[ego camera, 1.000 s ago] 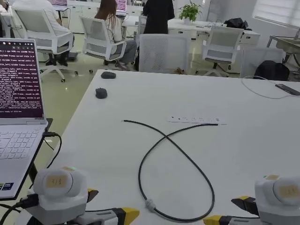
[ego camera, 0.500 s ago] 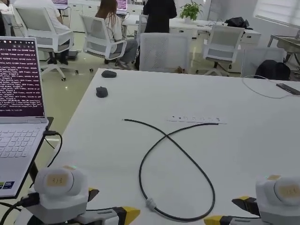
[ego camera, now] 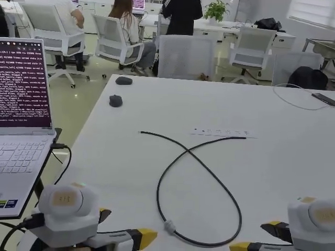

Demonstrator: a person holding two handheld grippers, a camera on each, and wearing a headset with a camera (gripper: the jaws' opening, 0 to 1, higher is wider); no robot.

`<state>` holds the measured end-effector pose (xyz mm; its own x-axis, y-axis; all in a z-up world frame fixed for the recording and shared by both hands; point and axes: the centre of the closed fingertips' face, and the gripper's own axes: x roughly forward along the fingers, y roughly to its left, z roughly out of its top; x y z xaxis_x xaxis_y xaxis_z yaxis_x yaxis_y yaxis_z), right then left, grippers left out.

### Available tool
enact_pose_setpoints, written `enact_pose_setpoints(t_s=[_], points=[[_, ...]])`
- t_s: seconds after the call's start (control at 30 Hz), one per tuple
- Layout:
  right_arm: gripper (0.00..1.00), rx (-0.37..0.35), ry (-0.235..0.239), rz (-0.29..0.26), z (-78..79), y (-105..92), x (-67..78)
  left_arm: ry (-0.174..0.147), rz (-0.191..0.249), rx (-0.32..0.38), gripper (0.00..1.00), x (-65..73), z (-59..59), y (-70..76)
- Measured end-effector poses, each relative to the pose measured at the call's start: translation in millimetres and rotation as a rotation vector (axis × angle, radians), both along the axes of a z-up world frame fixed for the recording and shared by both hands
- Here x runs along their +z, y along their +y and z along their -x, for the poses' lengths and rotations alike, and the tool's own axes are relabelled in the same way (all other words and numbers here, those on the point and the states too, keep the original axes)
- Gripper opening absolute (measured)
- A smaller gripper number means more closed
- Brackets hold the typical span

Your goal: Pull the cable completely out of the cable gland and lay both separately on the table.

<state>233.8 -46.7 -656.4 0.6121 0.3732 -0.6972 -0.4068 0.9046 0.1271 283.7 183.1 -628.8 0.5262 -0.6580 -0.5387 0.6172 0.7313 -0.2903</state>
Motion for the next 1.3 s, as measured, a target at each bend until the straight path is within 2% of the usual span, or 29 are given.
enact_pose_setpoints(t_s=[0.23,0.57,0.83,1.0,1.13,1.3], points=[[0.65,-0.001,0.01,-0.002,0.4,-0.4,-1.3,0.0,-0.006,0.002,0.75,-0.4,-0.3,0.7],[0.62,0.021,0.009,0.028,-1.2,-0.8,-2.5,0.0,-0.015,0.001,0.75,-1.4,-0.6,1.0],[0.6,0.048,0.017,0.039,-8.3,0.1,-8.9,0.0,-0.023,0.002,0.75,-2.6,-1.8,1.9],[0.58,0.087,0.033,0.046,-10.0,2.7,-13.7,0.001,-0.02,0.012,0.75,-2.4,-3.1,3.4],[0.53,0.138,0.051,0.076,-16.0,4.3,-20.1,0.002,-0.017,0.017,0.75,-2.7,-4.2,4.5],[0.48,0.179,0.071,0.079,-23.7,10.6,-26.5,0.004,-0.016,0.023,0.75,-2.9,-5.2,5.4]])
